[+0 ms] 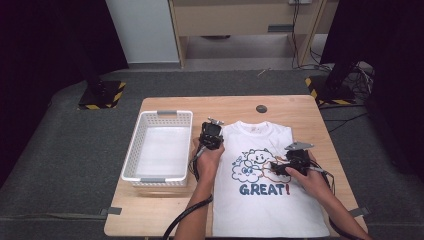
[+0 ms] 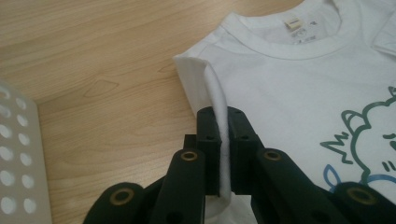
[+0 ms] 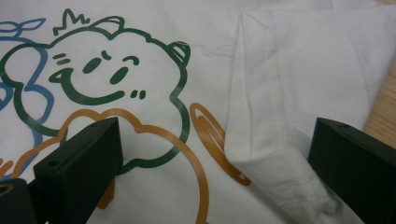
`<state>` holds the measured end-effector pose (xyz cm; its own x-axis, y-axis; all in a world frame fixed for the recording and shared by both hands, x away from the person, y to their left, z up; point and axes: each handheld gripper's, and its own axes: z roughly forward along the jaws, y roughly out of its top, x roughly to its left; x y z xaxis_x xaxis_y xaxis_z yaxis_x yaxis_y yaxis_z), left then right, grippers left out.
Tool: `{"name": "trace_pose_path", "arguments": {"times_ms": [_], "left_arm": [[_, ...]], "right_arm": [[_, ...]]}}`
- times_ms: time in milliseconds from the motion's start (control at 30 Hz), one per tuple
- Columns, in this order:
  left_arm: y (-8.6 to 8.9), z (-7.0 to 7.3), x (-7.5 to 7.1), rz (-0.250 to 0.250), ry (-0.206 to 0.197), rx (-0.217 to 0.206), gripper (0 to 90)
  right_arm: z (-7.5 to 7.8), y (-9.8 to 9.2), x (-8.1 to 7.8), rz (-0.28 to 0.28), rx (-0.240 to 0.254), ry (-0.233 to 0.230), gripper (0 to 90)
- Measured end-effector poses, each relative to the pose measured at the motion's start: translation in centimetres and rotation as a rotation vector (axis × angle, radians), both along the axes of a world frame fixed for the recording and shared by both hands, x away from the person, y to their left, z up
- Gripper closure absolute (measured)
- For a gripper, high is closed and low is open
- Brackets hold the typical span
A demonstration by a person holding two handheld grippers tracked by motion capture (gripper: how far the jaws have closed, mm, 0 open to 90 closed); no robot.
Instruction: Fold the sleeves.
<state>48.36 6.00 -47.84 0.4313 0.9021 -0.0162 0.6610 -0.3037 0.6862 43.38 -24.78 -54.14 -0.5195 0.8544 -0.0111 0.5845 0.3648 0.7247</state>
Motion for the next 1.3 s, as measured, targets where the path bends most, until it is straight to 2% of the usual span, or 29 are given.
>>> {"name": "trace_pose_path", "arguments": {"times_ms": [600, 1300], "left_arm": [[-1.5, -0.2, 0.1, -0.046, 0.011, 0.001, 85.2], [-2.6, -0.8, 0.1, -0.070, 0.035, 0.003, 85.0]], "right_arm": [[0.0, 1.2, -0.2, 0.014, -0.002, -0.002, 3.1], [0.0, 2.1, -0.4, 0.038, 0.000, -0.001, 3.1]]}}
